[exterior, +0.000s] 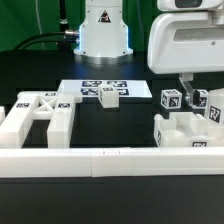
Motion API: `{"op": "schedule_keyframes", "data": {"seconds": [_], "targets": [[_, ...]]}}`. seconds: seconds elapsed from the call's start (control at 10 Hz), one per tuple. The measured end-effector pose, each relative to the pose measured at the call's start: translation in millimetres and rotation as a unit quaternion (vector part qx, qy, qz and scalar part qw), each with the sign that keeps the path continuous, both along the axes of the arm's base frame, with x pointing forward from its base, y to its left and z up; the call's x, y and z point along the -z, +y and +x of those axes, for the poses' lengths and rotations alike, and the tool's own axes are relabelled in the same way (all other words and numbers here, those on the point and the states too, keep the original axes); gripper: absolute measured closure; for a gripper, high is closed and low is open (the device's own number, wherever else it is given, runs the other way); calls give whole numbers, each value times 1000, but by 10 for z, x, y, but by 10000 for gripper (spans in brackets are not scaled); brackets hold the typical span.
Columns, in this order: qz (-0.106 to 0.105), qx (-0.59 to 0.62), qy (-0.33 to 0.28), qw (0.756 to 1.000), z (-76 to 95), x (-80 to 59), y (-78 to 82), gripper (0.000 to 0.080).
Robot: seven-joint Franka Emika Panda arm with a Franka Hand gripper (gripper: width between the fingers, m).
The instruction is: Assemble chair
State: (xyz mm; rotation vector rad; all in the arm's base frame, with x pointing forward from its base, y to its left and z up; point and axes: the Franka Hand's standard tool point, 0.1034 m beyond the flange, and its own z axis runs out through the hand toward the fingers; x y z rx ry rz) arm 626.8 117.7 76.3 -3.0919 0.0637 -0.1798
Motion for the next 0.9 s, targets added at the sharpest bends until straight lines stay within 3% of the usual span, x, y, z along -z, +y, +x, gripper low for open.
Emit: {"op": "schedule_keyframes", "data": {"seconds": [0.2, 0.4, 0.5, 0.6, 0.9], "targets": [[-14, -68, -3, 998, -1, 0, 5, 151], [-14, -67, -3, 998, 0, 1, 1, 151], [-12, -58, -3, 998, -1, 1, 1, 264], [-11, -49, -2, 999, -1, 1, 1, 469], [-2, 10, 1, 1000, -6, 6, 8, 515]]}}
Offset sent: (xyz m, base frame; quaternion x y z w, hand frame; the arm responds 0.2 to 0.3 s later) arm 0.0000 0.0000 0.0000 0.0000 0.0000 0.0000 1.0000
